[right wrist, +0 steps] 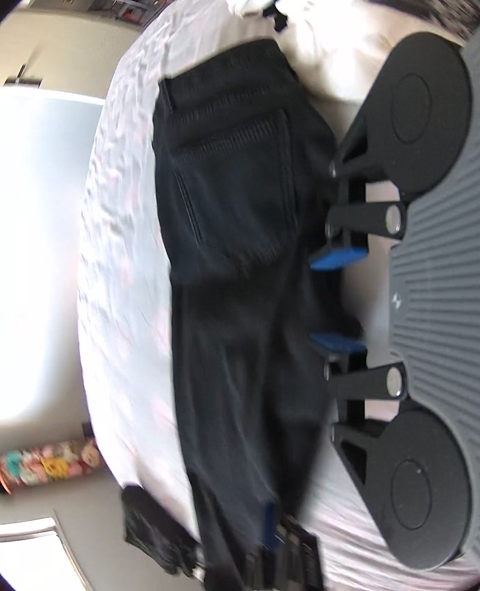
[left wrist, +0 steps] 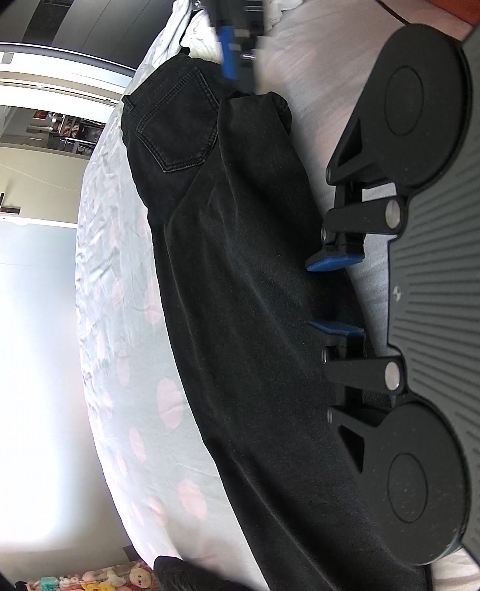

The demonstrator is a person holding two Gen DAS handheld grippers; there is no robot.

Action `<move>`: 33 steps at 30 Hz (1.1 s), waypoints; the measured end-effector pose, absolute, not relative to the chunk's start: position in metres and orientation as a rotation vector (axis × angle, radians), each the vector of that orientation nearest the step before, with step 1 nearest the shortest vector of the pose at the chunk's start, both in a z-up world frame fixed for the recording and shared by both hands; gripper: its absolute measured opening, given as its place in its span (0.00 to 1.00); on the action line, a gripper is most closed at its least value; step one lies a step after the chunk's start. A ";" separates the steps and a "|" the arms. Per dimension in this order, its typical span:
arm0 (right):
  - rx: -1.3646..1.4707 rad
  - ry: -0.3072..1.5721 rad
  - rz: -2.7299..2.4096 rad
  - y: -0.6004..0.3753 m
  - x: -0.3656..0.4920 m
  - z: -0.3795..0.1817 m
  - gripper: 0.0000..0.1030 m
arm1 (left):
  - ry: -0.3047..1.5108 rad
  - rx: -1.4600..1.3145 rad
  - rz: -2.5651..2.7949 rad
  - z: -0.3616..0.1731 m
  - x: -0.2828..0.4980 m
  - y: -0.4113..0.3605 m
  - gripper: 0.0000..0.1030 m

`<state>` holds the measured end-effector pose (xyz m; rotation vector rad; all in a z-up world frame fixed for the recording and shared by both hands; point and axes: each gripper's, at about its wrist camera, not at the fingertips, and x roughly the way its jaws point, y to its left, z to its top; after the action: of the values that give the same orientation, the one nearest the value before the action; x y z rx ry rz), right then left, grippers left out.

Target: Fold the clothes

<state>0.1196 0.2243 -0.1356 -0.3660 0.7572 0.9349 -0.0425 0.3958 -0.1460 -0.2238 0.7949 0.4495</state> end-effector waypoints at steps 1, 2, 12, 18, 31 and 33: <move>-0.394 0.753 0.917 0.230 0.113 -0.140 0.48 | 0.796 -0.228 0.450 -0.146 -0.042 0.395 0.33; -0.422 0.752 0.893 0.236 0.109 -0.147 0.51 | 0.797 -0.230 0.450 -0.146 -0.042 0.395 0.34; -0.514 0.695 0.808 0.262 0.081 -0.168 0.17 | 0.785 -0.271 0.442 -0.144 -0.045 0.400 0.35; -0.598 0.735 0.821 0.269 0.074 -0.179 0.15 | 0.764 -0.301 0.439 -0.141 -0.048 0.406 0.35; -0.629 0.875 0.902 0.250 0.075 -0.164 0.01 | 0.748 -0.316 0.441 -0.134 -0.051 0.411 0.35; -0.570 0.842 0.902 0.238 0.078 -0.153 0.01 | 0.743 -0.314 0.445 -0.133 -0.052 0.411 0.35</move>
<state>0.0776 0.2383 -0.1529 -0.5704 0.8424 0.9019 -0.0525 0.4106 -0.1331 -0.3145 0.7431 0.4453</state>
